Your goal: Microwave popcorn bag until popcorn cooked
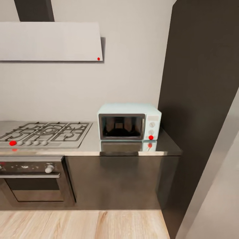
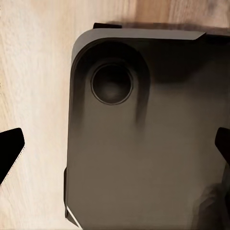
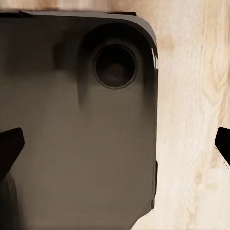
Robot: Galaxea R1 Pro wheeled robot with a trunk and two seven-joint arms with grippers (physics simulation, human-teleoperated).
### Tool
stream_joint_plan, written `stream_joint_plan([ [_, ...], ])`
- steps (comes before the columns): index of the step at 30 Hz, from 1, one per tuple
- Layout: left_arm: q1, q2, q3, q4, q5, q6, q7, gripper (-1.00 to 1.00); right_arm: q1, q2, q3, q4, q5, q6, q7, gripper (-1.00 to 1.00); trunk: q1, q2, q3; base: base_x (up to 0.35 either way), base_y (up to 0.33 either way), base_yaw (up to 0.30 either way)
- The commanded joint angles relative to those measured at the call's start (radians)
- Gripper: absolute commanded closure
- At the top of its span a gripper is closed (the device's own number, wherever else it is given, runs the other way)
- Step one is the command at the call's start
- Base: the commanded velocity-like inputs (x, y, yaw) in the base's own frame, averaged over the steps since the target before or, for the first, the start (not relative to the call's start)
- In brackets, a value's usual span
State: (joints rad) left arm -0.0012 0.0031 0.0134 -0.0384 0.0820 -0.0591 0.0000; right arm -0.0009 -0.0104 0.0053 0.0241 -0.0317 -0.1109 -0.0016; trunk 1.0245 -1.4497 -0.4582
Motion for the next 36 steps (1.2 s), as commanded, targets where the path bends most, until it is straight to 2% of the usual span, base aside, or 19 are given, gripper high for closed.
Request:
stream_joint_plan([
  [1,0.0,0.0,0.0,0.0,0.009,-0.002,0.0,-1.0,-0.001,0.0,0.001,0.002,-0.003,-0.006,0.0,-1.0,0.001,0.0,-0.001,0.287,0.0,0.0],
  [11,0.0,0.0,0.0,0.0,0.009,-0.002,0.0,-1.0,-0.001,0.0,0.001,0.002,-0.003,-0.006,0.0,-1.0,0.001,0.0,-0.001,0.292,0.0,0.0],
  [16,0.0,-0.002,0.003,-0.001,0.009,-0.002,0.0,-1.0,-0.029,0.006,0.003,0.005,0.023,0.012,0.028,-1.0,0.001,0.0,-0.001,0.0,0.0,0.0],
  [21,0.0,-0.002,0.003,-0.001,0.009,-0.002,0.0,-1.0,-0.012,0.005,0.008,-0.002,0.002,-0.016,0.0,-1.0,0.001,0.0,-0.001,0.0,0.0,0.0],
  [26,0.0,-0.002,0.003,-0.001,0.009,-0.002,0.0,-1.0,0.002,0.006,0.021,-0.03,0.029,0.009,-0.001,-1.0,0.001,0.0,-0.001,0.0,0.0,0.0],
  [34,0.0,-0.002,0.004,-0.001,0.01,-0.002,0.0,-1.0,0.002,0.008,0.019,-0.075,0.074,0.054,-0.003,-1.0,0.001,0.0,-0.001,0.0,0.0,0.0],
  [35,0.0,-0.002,0.004,-0.001,0.01,-0.002,0.0,-1.0,0.002,0.008,0.018,-1.156,0.12,0.699,-0.003,-1.0,0.001,0.0,-0.001,0.0,0.0,0.0],
  [36,0.0,-0.002,0.004,-0.001,0.01,-0.002,0.0,-1.0,0.002,0.008,0.016,-1.262,0.12,0.769,-0.004,-1.0,0.001,0.0,-0.001,0.0,0.0,0.0],
])
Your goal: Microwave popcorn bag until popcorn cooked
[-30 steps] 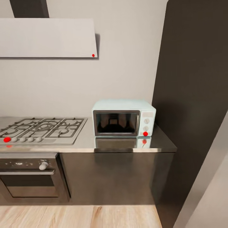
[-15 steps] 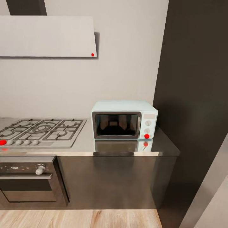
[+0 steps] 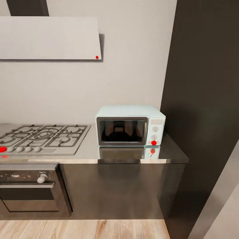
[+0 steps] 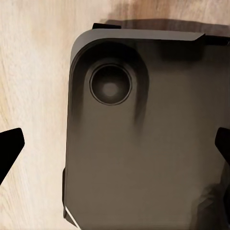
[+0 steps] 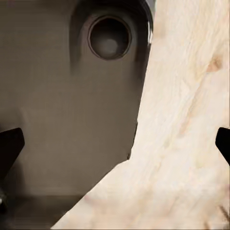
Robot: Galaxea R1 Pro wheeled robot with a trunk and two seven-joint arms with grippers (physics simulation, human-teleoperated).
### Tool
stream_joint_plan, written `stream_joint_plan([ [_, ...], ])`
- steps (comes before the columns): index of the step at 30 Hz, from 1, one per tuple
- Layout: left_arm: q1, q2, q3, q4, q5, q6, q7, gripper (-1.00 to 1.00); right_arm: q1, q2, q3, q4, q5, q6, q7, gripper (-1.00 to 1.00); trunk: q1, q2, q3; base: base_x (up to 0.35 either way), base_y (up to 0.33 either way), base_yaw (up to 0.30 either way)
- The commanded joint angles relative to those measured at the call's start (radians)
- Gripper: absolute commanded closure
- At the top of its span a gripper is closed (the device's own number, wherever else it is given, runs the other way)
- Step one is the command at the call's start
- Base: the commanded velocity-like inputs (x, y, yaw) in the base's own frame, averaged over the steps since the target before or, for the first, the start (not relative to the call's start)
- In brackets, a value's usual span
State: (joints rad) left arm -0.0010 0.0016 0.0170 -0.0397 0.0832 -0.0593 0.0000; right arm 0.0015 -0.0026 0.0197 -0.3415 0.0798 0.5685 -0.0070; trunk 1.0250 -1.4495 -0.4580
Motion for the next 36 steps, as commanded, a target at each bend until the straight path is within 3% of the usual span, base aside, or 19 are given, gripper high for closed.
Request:
stream_joint_plan([
  [1,0.0,0.0,0.001,0.0,0.009,-0.002,0.0,-1.0,0.0,-0.001,0.001,-0.966,0.009,0.13,0.001,-1.0,0.0,0.0,-0.001,0.0,0.0,0.0],
  [2,0.0,0.0,0.001,0.0,0.009,-0.002,0.0,-1.0,-0.001,-0.001,0.001,-1.095,0.009,0.202,-0.001,-1.0,0.0,0.0,-0.001,0.0,0.0,0.0],
  [4,-0.001,0.0,0.001,0.0,0.009,-0.002,0.0,-1.0,-0.022,-0.002,0.001,-1.176,0.009,0.264,-0.001,-1.0,0.0,0.0,-0.001,0.0,0.0,0.0],
  [11,0.0,0.001,0.001,0.0,0.009,-0.002,0.0,-1.0,-0.272,-0.002,0.0,-1.227,0.009,0.471,0.0,-1.0,0.0,0.0,-0.001,0.0,0.0,0.0],
  [15,-0.001,0.001,0.001,0.0,0.009,-0.002,0.0,-1.0,-0.434,0.002,0.0,-1.228,0.009,0.479,0.001,-1.0,0.0,0.0,-0.001,0.0,0.0,0.0],
  [17,0.0,0.001,0.001,0.0,0.009,-0.002,0.0,-1.0,-0.517,0.017,0.0,-1.229,0.008,0.479,0.001,-1.0,0.0,0.0,-0.001,0.0,0.0,0.0],
  [18,0.0,0.0,0.001,0.0,0.009,-0.002,0.0,-1.0,-0.59,0.031,-0.001,-1.23,0.008,0.479,0.003,-1.0,0.0,0.0,-0.001,0.0,0.0,0.0],
  [21,0.0,0.001,0.001,0.0,0.009,-0.002,0.0,-1.0,-0.699,0.06,-0.001,-1.228,0.008,0.479,0.004,-1.0,0.0,0.0,-0.001,0.0,0.0,0.0],
  [23,0.0,0.001,0.0,0.0,0.009,-0.002,0.0,-1.0,-0.74,0.088,0.0,-1.228,0.009,0.479,0.001,-1.0,0.0,0.0,-0.001,0.0,0.0,0.0],
  [28,0.0,0.001,0.0,0.0,0.009,-0.002,0.0,-1.0,-0.761,0.15,-0.001,-1.191,0.014,0.479,-0.009,-1.0,0.0,0.0,-0.001,0.0,0.0,0.0],
  [32,0.0,0.001,0.0,0.0,0.009,-0.002,0.0,-1.0,-0.762,0.158,-0.002,-1.148,0.011,0.479,-0.012,-1.0,0.0,0.0,-0.001,0.0,0.0,0.0],
  [36,0.0,0.001,0.0,0.0,0.009,-0.002,0.0,-1.0,-0.762,0.156,-0.001,-1.104,0.014,0.36,-0.011,-1.0,0.0,0.0,-0.001,0.0,0.0,0.0],
])
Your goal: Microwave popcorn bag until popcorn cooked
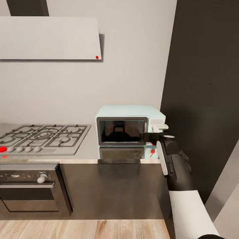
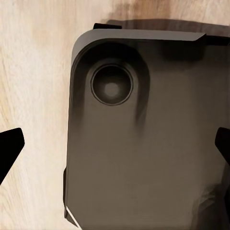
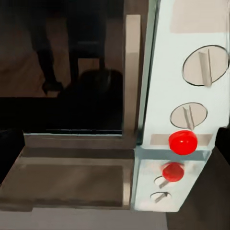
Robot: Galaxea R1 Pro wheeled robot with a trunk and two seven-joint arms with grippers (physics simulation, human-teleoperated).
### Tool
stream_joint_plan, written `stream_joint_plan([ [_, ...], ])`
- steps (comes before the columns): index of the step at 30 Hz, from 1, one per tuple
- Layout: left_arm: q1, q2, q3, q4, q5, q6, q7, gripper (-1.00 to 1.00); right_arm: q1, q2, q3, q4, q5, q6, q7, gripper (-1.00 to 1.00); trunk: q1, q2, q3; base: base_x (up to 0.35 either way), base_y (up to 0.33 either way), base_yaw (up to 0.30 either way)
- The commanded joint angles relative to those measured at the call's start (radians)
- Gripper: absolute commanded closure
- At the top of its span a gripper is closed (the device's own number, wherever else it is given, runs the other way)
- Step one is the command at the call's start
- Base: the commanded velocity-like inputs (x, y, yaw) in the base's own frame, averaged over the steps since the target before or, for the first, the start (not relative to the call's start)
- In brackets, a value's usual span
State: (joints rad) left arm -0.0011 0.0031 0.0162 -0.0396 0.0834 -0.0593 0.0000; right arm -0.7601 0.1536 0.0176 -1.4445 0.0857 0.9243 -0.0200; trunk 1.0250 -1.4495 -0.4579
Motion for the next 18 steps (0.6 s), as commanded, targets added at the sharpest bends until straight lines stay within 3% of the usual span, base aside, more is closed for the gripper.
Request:
stream_joint_plan([
  [1,0.0,0.0,0.001,0.0,0.009,-0.002,0.0,-1.0,-0.001,0.001,0.001,0.002,0.012,-0.015,0.002,-1.0,0.0,-0.001,-0.001,0.0,0.0,0.0],
  [9,0.0,0.0,0.001,0.0,0.009,-0.002,0.0,-1.0,0.018,-0.003,0.001,0.023,0.008,-0.064,0.0,-1.0,0.0,-0.001,-0.001,0.0,0.0,0.0],
  [18,0.0,0.0,0.001,0.0,0.009,-0.002,0.0,-1.0,0.058,-0.003,0.001,0.097,0.009,-0.241,-0.041,-1.0,0.0,-0.001,-0.001,0.0,0.0,0.0],
])
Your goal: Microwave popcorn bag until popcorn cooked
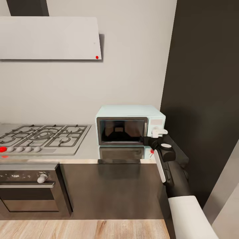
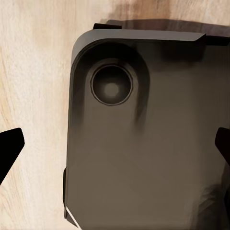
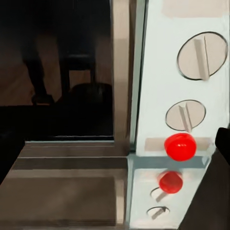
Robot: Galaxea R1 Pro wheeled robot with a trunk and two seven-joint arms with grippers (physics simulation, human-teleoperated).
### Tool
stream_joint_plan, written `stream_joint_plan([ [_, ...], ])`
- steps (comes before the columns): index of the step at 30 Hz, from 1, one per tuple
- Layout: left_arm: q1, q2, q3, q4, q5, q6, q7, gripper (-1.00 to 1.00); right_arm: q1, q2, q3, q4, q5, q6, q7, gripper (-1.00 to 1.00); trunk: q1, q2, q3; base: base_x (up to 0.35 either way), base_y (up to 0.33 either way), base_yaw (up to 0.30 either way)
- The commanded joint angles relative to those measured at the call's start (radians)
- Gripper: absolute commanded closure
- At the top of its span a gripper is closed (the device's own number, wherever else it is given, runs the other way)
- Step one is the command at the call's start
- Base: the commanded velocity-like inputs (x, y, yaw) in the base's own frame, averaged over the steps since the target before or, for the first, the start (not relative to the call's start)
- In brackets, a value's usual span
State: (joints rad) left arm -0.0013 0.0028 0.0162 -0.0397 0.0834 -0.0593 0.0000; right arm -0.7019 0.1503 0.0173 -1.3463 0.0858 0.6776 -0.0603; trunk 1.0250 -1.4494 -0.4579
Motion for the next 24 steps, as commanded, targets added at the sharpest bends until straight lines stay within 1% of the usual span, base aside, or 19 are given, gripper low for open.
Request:
stream_joint_plan([
  [1,0.0,0.0,0.001,0.0,0.009,-0.002,0.0,-1.0,0.006,0.0,0.001,0.003,0.009,-0.023,-0.011,-1.0,0.0,-0.001,-0.001,0.0,0.0,0.0],
  [2,0.0,0.0,0.001,0.0,0.009,-0.002,0.0,-1.0,0.02,0.0,0.001,0.007,0.01,-0.065,-0.026,-1.0,0.0,-0.001,-0.001,0.0,0.0,0.0],
  [3,0.0,0.0,0.001,0.0,0.009,-0.002,0.0,-1.0,0.031,0.0,0.002,0.008,0.011,-0.09,-0.035,-1.0,0.0,-0.001,-0.001,0.0,0.0,0.0],
  [5,0.0,0.0,0.001,0.0,0.009,-0.002,0.0,-1.0,0.057,0.0,0.005,0.009,0.013,-0.124,-0.048,-1.0,0.0,-0.001,-0.001,0.0,0.0,0.0],
  [7,0.0,0.0,0.001,0.0,0.009,-0.002,0.0,-1.0,0.08,0.001,0.01,0.002,0.028,-0.142,-0.07,-1.0,0.0,-0.001,-0.001,0.0,0.0,0.0],
  [11,0.0,-0.001,0.001,0.0,0.009,-0.002,0.0,-1.0,0.085,-0.002,0.012,0.002,0.033,-0.146,-0.085,-1.0,0.0,-0.001,-0.001,0.0,0.0,0.0],
  [15,0.0,-0.001,0.001,0.0,0.009,-0.002,0.0,-1.0,0.086,0.003,0.013,0.005,0.035,-0.151,-0.092,-1.0,0.0,-0.001,-0.001,0.0,0.0,0.0],
  [18,0.0,0.0,0.001,0.0,0.009,-0.002,0.0,-1.0,0.087,0.0,0.013,0.007,0.032,-0.168,-0.088,-1.0,0.0,-0.001,-0.001,0.0,0.0,0.0],
  [21,0.0,0.0,0.001,0.0,0.009,-0.002,0.0,-1.0,0.087,-0.002,0.013,0.008,0.031,-0.165,-0.086,-1.0,0.0,-0.001,-0.001,0.0,0.0,0.0],
  [24,0.0,-0.001,0.002,0.0,0.009,-0.002,0.0,-1.0,0.087,-0.004,0.013,0.008,0.052,-0.164,-0.084,-1.0,0.0,-0.001,-0.001,0.0,0.072,0.0],
])
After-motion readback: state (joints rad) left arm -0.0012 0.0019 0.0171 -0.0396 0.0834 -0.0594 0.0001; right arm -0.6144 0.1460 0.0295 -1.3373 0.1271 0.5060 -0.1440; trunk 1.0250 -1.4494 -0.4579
